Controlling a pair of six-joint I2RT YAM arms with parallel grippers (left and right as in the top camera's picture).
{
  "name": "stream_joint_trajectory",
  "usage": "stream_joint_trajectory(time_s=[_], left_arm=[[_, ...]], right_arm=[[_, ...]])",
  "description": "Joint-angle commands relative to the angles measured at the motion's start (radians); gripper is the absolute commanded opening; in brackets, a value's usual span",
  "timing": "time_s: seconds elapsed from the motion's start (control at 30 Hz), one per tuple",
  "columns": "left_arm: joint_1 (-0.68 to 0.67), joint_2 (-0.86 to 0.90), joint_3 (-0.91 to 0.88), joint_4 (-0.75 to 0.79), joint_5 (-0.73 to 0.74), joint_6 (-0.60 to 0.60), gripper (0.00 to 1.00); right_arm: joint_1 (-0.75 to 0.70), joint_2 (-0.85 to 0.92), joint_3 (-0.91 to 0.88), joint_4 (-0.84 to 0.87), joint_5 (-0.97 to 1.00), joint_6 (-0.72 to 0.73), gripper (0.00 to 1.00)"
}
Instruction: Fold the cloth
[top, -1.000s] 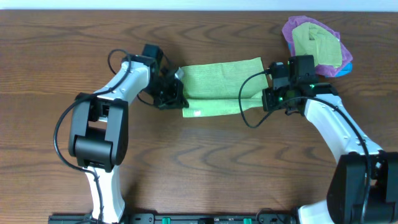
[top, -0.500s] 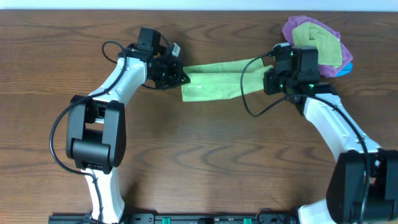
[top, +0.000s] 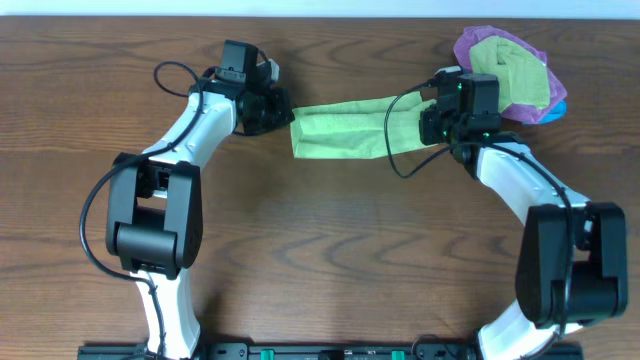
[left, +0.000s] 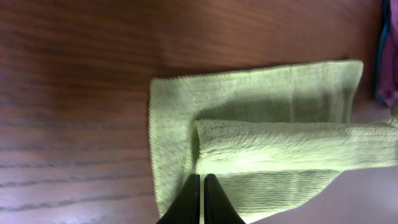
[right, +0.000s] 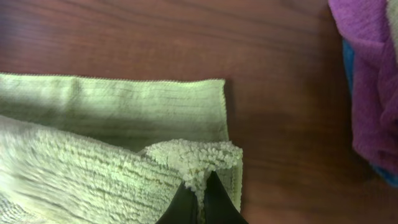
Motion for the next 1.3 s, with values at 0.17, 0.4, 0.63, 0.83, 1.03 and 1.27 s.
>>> stream_joint_trajectory(time_s=[0.17,0.4,0.63,0.83,1.03,1.27], left_arm=[[-0.003,-0.025,0.016,0.017,-0.063,-0.027,0.06],[-0.026,-0.018,0.013,0.013,-0.04,-0.049,0.25],[-0.055,0.037,0.012,0.057,-0.039,-0.083,0.43],[-0.055,0.061,0.012,0.084,-0.035,-0.082,0.48],[-0.056,0.097,0.013,0.112,-0.002,-0.1,0.48],[-0.064,0.108,0.012,0.144,-0.001,-0.138,0.48]], right_arm=[[-0.005,0.064,0.013,0.048,0.023,0.032,0.01],[-0.005,0.074,0.018,0.046,0.016,0.064,0.01],[-0.005,0.073,0.019,0.019,-0.029,0.077,0.01],[-0.005,0.073,0.019,0.01,-0.029,0.077,0.01],[-0.005,0.073,0.019,0.01,-0.029,0.077,0.01],[-0.005,0.073,0.019,0.01,-0.028,0.077,0.01]])
